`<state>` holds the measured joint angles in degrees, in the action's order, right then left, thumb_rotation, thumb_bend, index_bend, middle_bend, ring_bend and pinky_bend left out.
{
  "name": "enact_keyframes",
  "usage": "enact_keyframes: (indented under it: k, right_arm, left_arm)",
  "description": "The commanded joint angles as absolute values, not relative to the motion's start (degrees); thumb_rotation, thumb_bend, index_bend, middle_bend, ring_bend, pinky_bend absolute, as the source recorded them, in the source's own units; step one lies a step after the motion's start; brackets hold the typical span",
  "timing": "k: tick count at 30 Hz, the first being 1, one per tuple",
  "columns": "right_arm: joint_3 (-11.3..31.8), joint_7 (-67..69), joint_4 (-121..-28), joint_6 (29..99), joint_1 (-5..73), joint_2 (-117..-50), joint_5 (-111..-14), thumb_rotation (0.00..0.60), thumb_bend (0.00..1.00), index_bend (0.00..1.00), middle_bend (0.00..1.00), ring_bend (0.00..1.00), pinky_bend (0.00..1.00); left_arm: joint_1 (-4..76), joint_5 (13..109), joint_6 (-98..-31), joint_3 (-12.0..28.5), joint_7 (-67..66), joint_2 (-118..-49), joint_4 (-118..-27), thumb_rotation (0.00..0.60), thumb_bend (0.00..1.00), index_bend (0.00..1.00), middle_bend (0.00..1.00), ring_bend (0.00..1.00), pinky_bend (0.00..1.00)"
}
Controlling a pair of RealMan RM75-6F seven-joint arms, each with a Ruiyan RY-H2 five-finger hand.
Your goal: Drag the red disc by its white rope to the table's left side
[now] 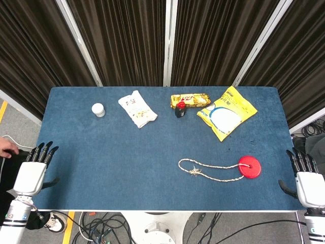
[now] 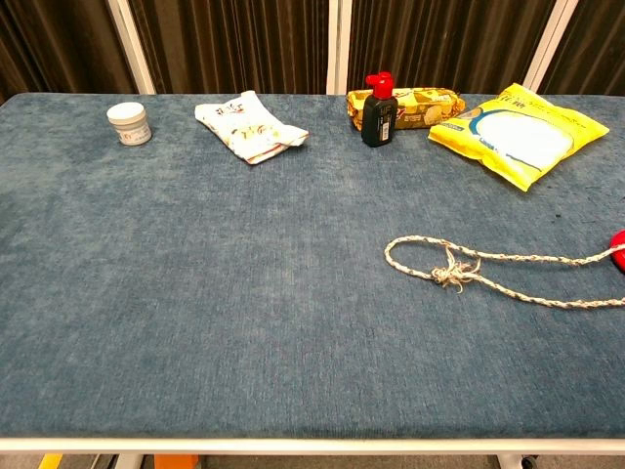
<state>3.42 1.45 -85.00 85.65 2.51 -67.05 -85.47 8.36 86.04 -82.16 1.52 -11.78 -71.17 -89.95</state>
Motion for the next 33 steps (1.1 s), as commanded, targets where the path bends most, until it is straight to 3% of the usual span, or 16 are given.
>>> enact_keyframes:
  k: [1, 17, 23, 33]
  right_arm:
    - [3.4, 1.6, -84.9, 85.6, 2.5, -67.1, -85.3, 0.600, 0.16, 0.00, 0.00, 0.00, 0.00]
    - [3.5, 2.9, -84.2, 85.5, 2.4, -66.6, -85.2, 0.600, 0.16, 0.00, 0.00, 0.00, 0.00]
    - [4.0, 4.0, -83.9, 85.6, 2.0, -65.7, -84.2, 0.600, 0.16, 0.00, 0.00, 0.00, 0.00]
    - [4.8, 5.4, -83.3, 85.3, 1.8, -65.9, -82.5, 0.600, 0.16, 0.00, 0.00, 0.00, 0.00]
  left_arm:
    - [8.6, 86.1, -81.7, 1.4, -12.0, -71.3, -89.9, 0.600, 0.06, 0.13, 0.03, 0.00, 0.13]
    - [12.7, 89.2, -77.1, 1.1, -13.3, -71.6, -92.6, 0.600, 0.06, 0.13, 0.03, 0.00, 0.13]
    - [19.3, 92.9, -70.0, 1.7, -15.7, -73.2, -94.6, 0.600, 0.06, 0.13, 0.03, 0.00, 0.13]
    - [35.1, 94.8, -54.7, 6.9, -14.2, -81.2, -93.3, 0.600, 0.06, 0.13, 0.06, 0.00, 0.16]
